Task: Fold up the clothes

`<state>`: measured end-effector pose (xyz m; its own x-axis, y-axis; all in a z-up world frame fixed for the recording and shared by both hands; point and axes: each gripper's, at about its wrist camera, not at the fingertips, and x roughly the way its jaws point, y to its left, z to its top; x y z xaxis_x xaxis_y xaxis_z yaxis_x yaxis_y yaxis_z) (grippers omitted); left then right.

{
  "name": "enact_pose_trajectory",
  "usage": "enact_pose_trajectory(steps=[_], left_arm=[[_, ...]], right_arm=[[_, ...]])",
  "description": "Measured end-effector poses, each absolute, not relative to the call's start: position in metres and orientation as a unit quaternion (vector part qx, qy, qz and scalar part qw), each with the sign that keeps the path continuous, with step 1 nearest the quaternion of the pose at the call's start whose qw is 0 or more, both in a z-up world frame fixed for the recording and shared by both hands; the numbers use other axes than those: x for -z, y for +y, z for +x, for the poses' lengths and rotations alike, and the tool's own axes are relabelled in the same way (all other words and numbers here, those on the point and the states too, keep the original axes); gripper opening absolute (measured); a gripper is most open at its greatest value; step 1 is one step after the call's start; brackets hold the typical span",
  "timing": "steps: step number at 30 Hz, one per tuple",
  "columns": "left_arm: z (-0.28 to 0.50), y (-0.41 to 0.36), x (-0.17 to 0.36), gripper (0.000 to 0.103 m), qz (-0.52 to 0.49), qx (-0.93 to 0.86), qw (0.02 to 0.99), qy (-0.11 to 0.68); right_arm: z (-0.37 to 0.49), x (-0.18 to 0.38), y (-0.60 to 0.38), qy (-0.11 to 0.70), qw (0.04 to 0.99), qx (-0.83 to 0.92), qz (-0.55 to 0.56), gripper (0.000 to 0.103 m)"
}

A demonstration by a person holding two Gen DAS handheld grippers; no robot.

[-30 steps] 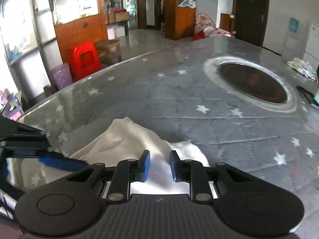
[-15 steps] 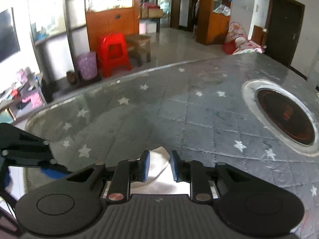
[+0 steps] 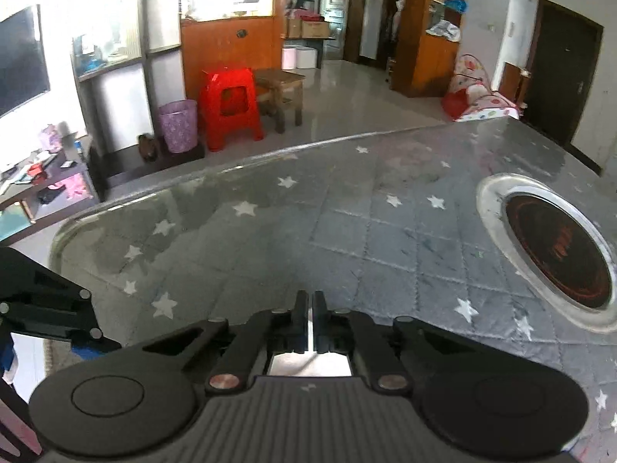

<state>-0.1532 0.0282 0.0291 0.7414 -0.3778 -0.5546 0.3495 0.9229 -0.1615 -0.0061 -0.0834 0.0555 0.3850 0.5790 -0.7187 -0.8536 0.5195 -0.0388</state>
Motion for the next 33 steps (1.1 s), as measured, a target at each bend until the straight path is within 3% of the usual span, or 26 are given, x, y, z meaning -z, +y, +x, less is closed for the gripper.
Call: enact_pose_trajectory(steps=[3,6,8,9,11,15,17,24,33], left_arm=[[-0.155,0.029,-0.03,0.041,-0.023,0.195,0.933,0.303],[-0.156,0.03,-0.03,0.041,-0.025,0.196,0.932,0.305],[-0.157,0.031,-0.029,0.039,-0.027,0.195,0.932,0.306],[-0.157,0.031,-0.029,0.036,-0.027,0.194,0.932,0.306],[-0.158,0.032,-0.029,0.034,-0.028,0.192,0.932,0.307],[-0.159,0.033,-0.03,0.015,-0.03,0.197,0.931,0.306],[-0.162,0.034,-0.032,0.012,-0.027,0.194,0.933,0.302],[-0.161,0.046,-0.03,0.015,-0.03,0.165,0.934,0.317],[-0.142,0.038,-0.057,0.016,-0.034,0.198,0.939,0.28]], right_arm=[[-0.004,-0.05,-0.078,0.338,0.795,-0.452,-0.221,0.019],[-0.003,-0.04,-0.073,0.352,0.783,-0.455,-0.236,0.023],[-0.005,-0.037,-0.074,0.354,0.781,-0.458,-0.234,0.019],[-0.007,-0.037,-0.075,0.352,0.782,-0.458,-0.234,0.008],[-0.011,-0.041,-0.078,0.344,0.788,-0.455,-0.23,0.006],[-0.015,-0.059,-0.089,0.313,0.813,-0.447,-0.201,0.005],[-0.016,-0.066,-0.093,0.301,0.824,-0.443,-0.185,0.005],[-0.004,-0.048,-0.084,0.332,0.819,-0.438,-0.162,0.008],[-0.02,-0.086,-0.139,0.322,0.84,-0.395,-0.186,0.011]])
